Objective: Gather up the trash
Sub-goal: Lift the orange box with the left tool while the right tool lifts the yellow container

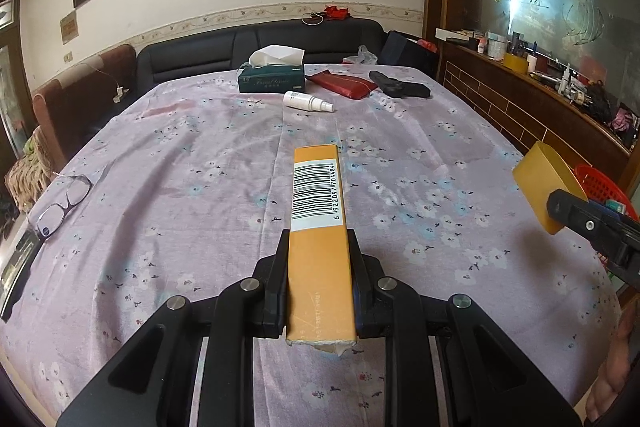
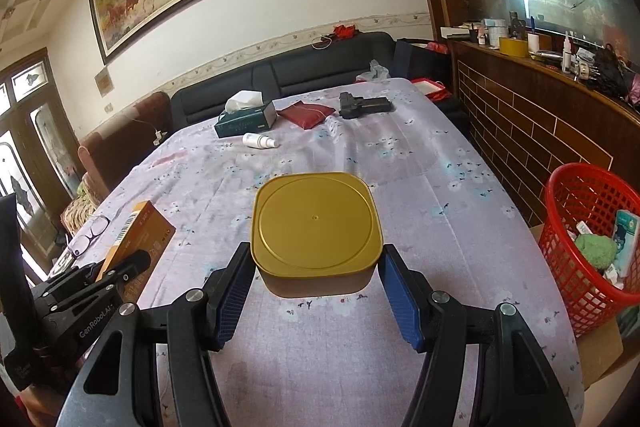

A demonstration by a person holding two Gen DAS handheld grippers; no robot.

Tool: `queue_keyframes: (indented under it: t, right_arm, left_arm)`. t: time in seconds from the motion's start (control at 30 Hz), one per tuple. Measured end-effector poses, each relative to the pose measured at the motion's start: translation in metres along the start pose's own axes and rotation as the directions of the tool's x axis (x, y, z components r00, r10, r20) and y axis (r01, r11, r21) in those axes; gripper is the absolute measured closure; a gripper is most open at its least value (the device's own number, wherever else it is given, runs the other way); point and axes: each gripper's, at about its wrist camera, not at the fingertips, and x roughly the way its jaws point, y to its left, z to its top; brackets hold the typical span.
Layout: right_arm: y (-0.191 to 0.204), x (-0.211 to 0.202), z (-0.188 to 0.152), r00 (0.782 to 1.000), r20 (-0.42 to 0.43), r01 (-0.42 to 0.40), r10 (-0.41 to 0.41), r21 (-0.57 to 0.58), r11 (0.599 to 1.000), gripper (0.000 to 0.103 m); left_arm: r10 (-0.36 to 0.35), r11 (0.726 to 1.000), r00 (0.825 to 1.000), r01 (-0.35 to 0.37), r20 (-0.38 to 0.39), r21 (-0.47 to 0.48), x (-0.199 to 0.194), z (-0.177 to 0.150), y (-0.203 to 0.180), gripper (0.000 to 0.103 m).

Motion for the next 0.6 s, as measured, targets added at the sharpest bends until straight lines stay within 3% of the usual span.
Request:
queue_keyframes:
  t: [0.6]
  right_arm:
    - [-0.015, 0.046, -0.008, 1.0, -0.026, -0.01, 0.011, 0.021, 1.0, 0.035]
  left_arm:
    - [0.006, 1.0, 1.0, -0.006, -0.011, 0.003, 0.013, 0.005, -0.001, 0.082]
